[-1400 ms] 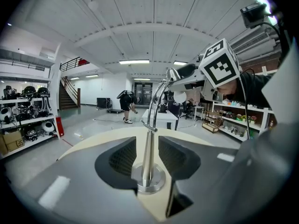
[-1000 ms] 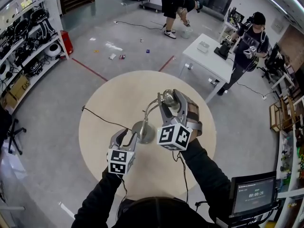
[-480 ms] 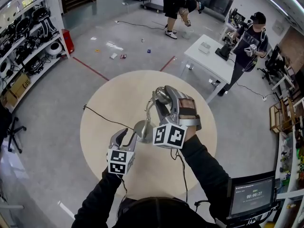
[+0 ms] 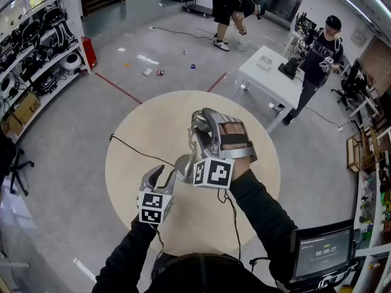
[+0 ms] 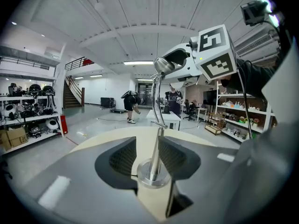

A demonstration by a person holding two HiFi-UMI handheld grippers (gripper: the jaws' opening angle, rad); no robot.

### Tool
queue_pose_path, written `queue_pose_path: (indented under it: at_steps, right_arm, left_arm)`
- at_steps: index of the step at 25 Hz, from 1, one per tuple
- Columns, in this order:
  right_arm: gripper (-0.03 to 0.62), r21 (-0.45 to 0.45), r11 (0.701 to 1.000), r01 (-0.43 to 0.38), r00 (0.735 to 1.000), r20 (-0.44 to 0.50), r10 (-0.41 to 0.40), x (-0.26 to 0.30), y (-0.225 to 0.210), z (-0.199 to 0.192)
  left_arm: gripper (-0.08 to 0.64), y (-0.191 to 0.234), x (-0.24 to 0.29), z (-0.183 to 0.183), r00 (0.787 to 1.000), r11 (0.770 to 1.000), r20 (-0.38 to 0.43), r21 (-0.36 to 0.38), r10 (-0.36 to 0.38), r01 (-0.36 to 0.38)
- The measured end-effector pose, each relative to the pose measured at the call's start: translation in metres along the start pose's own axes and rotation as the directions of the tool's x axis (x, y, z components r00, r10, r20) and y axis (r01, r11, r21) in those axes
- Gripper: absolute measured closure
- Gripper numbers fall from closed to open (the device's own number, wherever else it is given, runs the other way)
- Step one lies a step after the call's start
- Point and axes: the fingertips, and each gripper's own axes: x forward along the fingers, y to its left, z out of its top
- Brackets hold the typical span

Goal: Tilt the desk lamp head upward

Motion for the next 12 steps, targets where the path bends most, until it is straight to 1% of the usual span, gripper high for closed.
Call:
queue_pose_path:
  at_steps: [6,12]
  right_arm:
    - [0.273,-0.055,0.998,-0.004,1.000,0.013,0.005,0.006,0.001,0.006]
    - [0.273,-0.144,0.989,-0.014,0.999,0.032,0.018,0.009,0.005,0.016]
  left_arm:
    - [0.407,0.008,0.000,0.004,1.000,0.999,0.006,-0.035,0.006,-0.006]
    - [0.407,0.012,0.000,0.008,1.000,0.999,0.013,-0.035,0.017,-0.017]
